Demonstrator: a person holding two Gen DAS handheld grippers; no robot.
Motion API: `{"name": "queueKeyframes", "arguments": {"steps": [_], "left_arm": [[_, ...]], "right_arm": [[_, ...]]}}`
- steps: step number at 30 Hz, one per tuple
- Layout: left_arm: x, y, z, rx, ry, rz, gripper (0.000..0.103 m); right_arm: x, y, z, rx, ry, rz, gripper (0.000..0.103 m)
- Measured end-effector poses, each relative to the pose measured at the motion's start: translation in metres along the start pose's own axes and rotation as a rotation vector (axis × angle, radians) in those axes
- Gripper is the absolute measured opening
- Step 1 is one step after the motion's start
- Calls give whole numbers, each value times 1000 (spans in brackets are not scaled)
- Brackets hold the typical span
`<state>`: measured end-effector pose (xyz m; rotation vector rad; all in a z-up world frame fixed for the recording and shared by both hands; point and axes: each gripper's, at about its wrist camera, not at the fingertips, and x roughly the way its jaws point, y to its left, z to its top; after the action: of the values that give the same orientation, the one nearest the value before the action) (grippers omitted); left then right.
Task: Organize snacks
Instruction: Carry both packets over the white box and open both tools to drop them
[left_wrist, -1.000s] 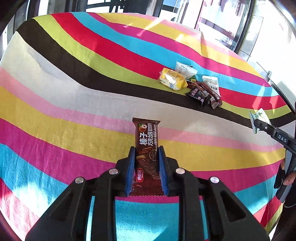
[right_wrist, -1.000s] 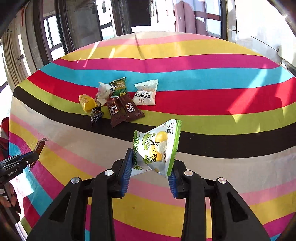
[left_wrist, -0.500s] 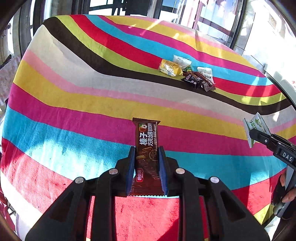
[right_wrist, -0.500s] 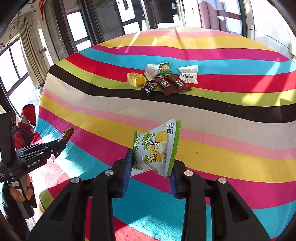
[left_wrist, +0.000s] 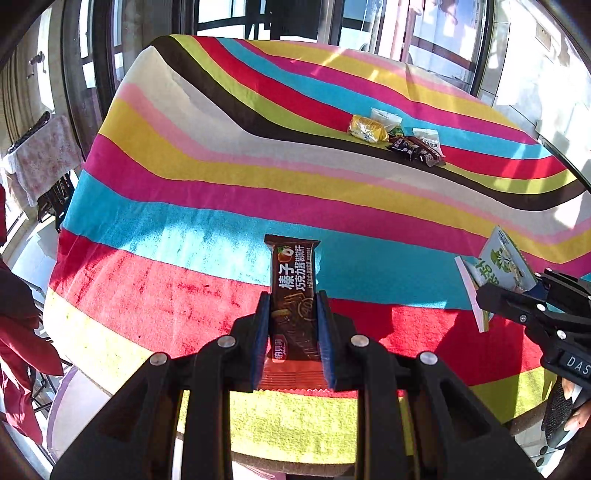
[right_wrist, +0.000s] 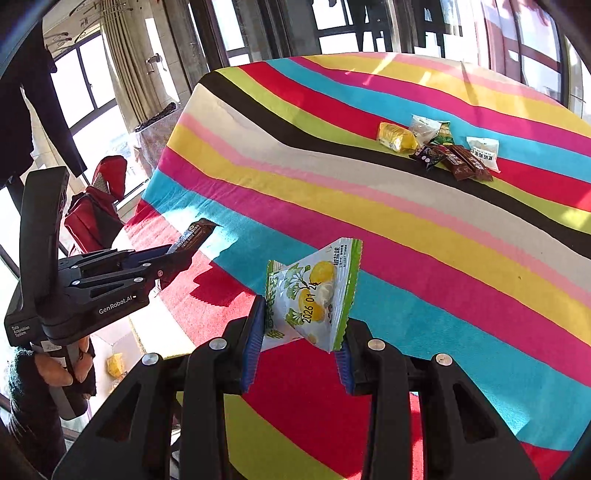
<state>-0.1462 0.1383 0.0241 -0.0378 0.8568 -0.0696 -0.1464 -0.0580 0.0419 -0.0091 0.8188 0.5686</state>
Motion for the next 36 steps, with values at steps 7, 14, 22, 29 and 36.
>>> {"name": "queueKeyframes", "arguments": {"steps": [7,14,22,29,36], "left_arm": [[-21,26,-18,-36,-13,45,24],[-38,49,-47,-80,4,82,24],[-60,82,-80,-168,14,129,24],[-73,114,-110,-240,47,198,24],[-74,138,-139,-302,98,244,24]], "right_arm": [[3,49,-1,-96,12,79,35],[13,93,-9,-191,49,147,35],[18,148,-25,-325,91,225,35],[22,182,-41,-413,141,298,35],[27,214,-62,-509,197,374,35]]}}
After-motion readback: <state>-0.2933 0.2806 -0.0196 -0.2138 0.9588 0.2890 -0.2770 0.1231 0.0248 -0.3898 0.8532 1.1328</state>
